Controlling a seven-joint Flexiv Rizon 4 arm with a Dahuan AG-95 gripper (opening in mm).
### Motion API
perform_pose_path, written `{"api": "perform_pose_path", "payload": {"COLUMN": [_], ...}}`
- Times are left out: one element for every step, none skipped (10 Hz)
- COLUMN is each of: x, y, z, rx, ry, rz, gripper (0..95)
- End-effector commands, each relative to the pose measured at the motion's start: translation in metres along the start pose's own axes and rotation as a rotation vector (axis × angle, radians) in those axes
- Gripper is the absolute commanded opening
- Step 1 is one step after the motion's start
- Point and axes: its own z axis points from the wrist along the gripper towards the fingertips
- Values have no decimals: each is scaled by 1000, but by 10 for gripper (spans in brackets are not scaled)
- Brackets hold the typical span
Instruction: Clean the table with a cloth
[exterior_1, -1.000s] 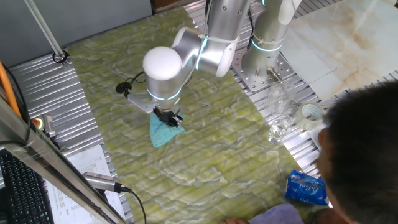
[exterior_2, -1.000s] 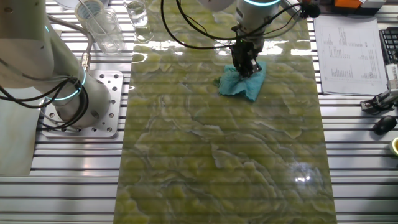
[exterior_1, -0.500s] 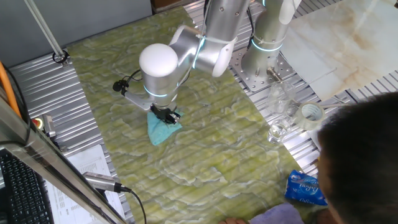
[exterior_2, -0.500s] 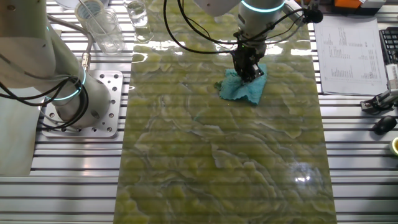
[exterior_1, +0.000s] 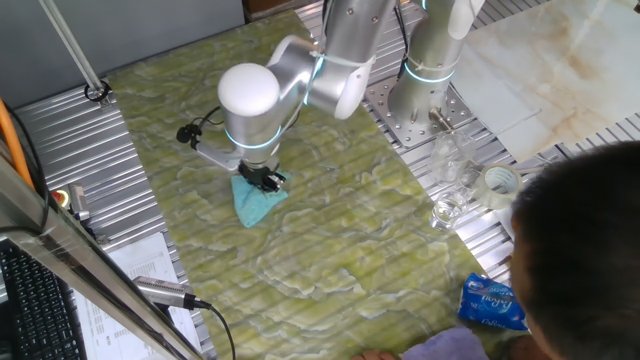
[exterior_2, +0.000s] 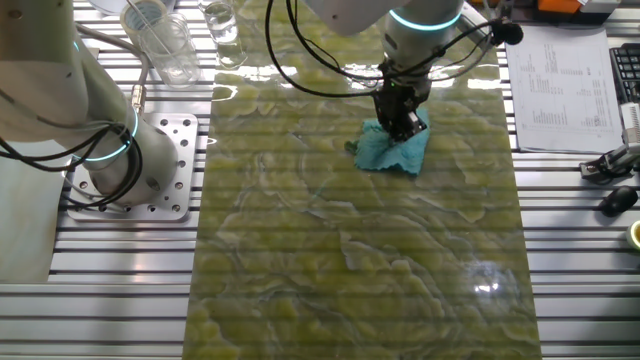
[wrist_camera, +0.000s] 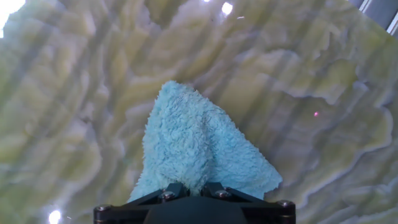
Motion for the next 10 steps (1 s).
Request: {"api": "perform_pose_path", "payload": {"x": [3,7,9,11,11,11,10,10,9,7], "y": [-4,-10,-13,-16,-16,-16,-15,-15,-13,-10], "z": [-2,-3,-3,-4,-4,-4,-5,-7,-9,-12], "rx": [2,8,12,-4,-20,-37,-72,-90,-112,-131], "ry": [11,25,41,68,88,108,129,140,154,164], "rz": [-16,-39,-51,-58,-60,-62,-63,-59,-52,-42], "gripper": [0,0,0,0,0,0,0,0,0,0]}}
